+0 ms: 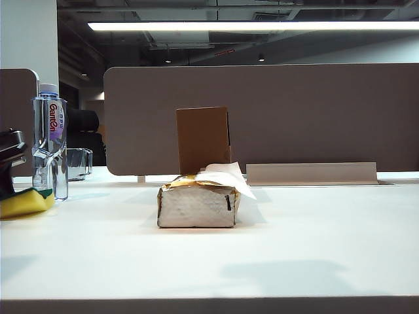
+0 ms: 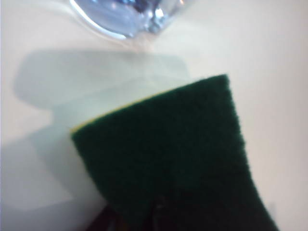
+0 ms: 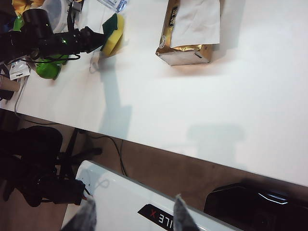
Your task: Move the sponge from right to left to wipe the table, avoiding obstacles on the table, and finally reaching the bottle of mineral water.
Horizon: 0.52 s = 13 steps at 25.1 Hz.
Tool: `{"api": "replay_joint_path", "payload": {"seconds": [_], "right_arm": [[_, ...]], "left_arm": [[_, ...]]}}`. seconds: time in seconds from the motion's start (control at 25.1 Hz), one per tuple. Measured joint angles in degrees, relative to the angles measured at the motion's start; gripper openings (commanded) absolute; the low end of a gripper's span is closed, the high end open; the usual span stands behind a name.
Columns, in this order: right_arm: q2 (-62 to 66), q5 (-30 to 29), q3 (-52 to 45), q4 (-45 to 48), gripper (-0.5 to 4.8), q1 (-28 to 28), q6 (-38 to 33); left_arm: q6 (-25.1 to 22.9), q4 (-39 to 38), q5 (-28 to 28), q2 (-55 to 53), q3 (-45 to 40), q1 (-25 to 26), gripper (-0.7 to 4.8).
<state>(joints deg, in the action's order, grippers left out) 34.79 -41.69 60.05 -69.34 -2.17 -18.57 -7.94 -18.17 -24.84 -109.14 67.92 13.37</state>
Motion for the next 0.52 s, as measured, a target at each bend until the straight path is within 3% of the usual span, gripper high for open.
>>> {"api": "replay_joint_path", "payload": {"seconds": [0.2,0.4,0.52], "right_arm": [[0.00,-0.13,0.00,0.00,2.08,0.00,-0.11],[0.00,-0.13,0.00,0.00,2.08,0.00,-0.13],[0.00,-0.13,0.00,0.00,2.07,0.00,-0.13]], "left_arm": [[0.92,0.68,0.42,-0.02,0.07,0.04,1.62],[1.14,0.85,-1.42,-0.07,0.11,0.31,1.75],[1.20,0.81,-2.23,-0.07,0.09,0.39,2.60]]}}
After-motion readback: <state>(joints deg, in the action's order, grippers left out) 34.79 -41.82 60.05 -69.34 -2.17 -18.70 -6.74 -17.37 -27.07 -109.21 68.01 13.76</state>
